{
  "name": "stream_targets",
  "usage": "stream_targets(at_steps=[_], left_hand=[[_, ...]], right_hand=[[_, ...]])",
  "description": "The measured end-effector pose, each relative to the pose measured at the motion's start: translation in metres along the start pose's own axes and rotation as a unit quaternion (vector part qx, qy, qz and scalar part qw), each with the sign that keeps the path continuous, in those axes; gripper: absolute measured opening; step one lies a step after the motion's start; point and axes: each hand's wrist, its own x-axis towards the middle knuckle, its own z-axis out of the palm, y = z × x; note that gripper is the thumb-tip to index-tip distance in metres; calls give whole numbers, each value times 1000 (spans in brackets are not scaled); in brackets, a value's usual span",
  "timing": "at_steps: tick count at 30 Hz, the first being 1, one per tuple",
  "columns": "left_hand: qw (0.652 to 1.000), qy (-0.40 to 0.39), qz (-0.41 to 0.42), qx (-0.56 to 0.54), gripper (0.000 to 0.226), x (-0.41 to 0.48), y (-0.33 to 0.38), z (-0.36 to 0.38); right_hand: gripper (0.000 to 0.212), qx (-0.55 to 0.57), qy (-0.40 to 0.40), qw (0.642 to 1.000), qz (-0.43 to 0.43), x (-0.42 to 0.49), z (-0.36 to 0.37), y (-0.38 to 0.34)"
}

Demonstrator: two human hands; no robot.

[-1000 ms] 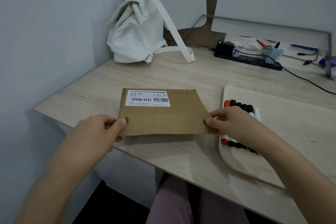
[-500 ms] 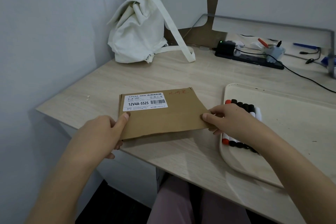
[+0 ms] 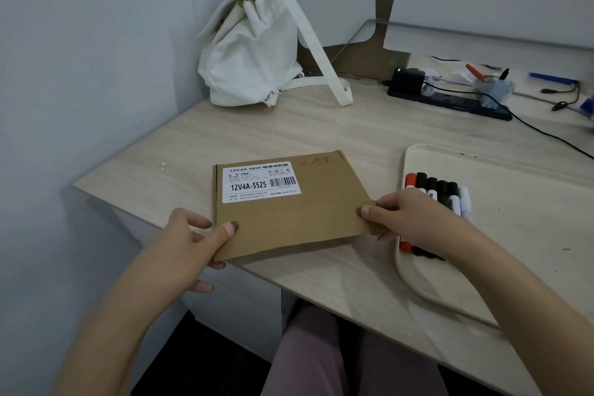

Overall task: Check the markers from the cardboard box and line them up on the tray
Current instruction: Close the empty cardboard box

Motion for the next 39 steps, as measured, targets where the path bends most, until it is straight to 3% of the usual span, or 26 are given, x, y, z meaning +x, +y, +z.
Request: stream_targets(at_steps=[4,6,9,18,23,25,28,30,34,39], left_hand=[[999,-23,36,22,44,8,-14,5],[992,-28,74,96,42,13,-21,2],[957,9,125,261,43,22,-33,-4],[886,58,289,358,23,53,-19,6],[871,91,277,395,28,76,-6,9],[882,70,264,384,57,87,3,7],[871,-38,270,408,91,101,19,5],[851,-75,264,448,92,111,28,8],[826,-63,286,481,85,122,35,12],[834,-37,325,443,72,138,33,13]], right_hand=[[22,-19,15,1000,-12,3,9,7],[22,-32,37,999,-21,4,11,9],[19,-62,64,995,-40,7,13,10],[17,-170,142,970,-97,21,12,15],[23,-244,166,952,-85,29,-1,17],[38,-267,176,942,-101,32,-10,15],[71,-270,103,949,-127,38,-19,9],[73,-288,58,948,-125,44,-19,5],[66,-297,92,943,-116,54,-12,6],[53,-351,132,918,-126,60,-3,5]])
